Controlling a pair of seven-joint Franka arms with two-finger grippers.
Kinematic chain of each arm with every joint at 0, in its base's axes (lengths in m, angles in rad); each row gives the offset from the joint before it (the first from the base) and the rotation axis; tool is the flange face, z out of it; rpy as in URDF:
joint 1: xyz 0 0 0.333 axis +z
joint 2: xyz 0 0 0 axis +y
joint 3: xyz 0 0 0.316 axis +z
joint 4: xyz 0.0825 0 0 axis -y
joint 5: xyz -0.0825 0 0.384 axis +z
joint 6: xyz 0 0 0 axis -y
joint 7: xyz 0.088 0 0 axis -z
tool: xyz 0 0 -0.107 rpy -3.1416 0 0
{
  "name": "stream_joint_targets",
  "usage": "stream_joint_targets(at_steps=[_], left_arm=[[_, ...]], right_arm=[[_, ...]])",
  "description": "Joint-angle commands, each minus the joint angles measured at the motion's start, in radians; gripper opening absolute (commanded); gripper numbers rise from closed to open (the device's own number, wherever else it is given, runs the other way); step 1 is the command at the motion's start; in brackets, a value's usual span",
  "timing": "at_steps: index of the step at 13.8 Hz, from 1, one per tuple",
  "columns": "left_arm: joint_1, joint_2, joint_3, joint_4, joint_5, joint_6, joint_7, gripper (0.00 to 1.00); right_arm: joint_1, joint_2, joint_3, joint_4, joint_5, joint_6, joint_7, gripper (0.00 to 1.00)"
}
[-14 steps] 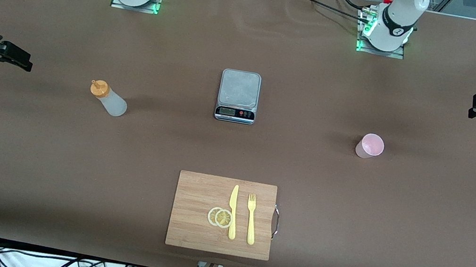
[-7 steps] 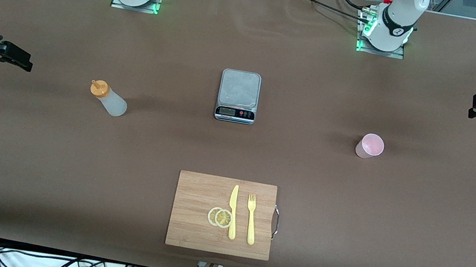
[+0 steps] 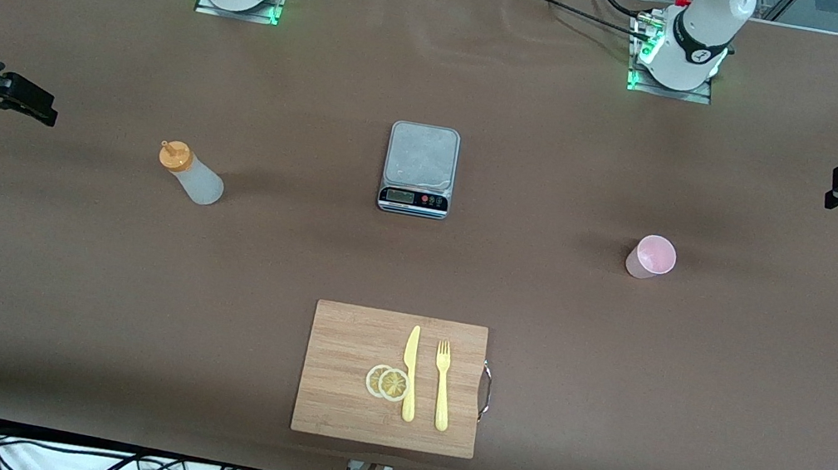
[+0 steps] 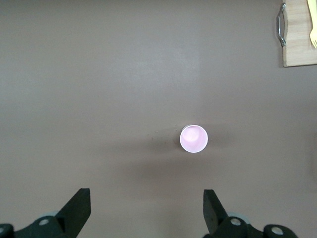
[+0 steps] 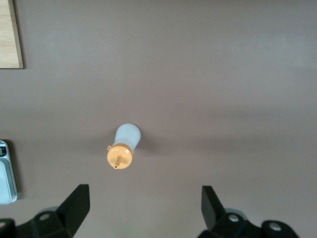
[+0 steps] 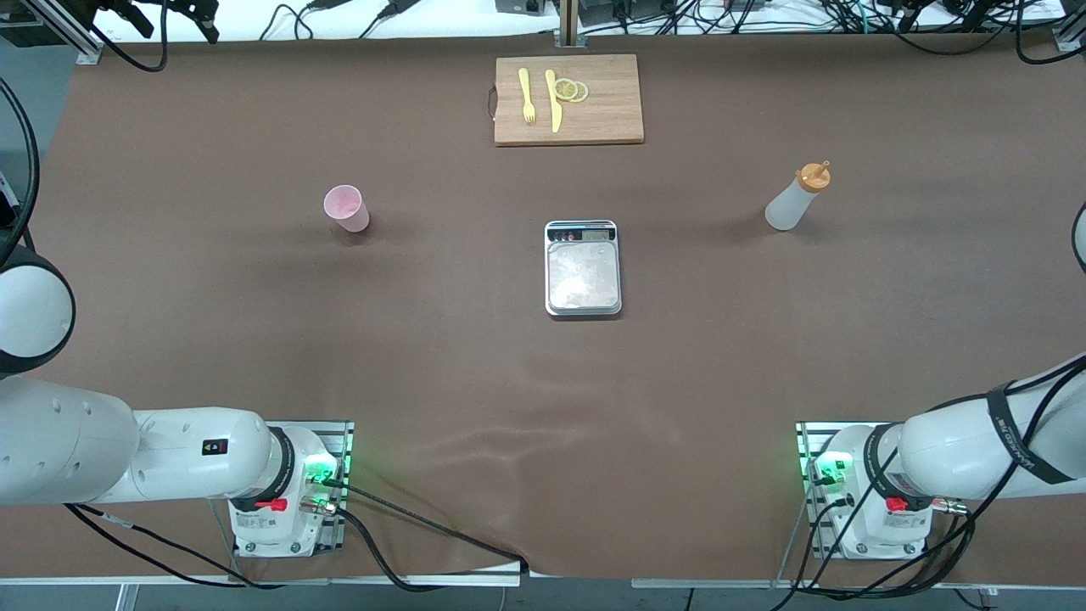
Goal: Add sauce to pink cup with both arms
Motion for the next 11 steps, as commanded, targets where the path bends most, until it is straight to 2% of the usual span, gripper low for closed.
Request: stream_joint_targets(at_steps=[1,11], left_arm=[[0.002,0.011,-0.004,0.031,0.003,-0.022,-0.064,1.0],[0.002,0.014,-0.005,0.031,0.003,-0.017,-0.096,1.0]], right_arm=[[-0.001,-0.001,-0.001,0.014,-0.003,-0.002,-0.014,1.0],[-0.001,-0.001,-0.001,0.014,-0.002,-0.002,-0.013,1.0]])
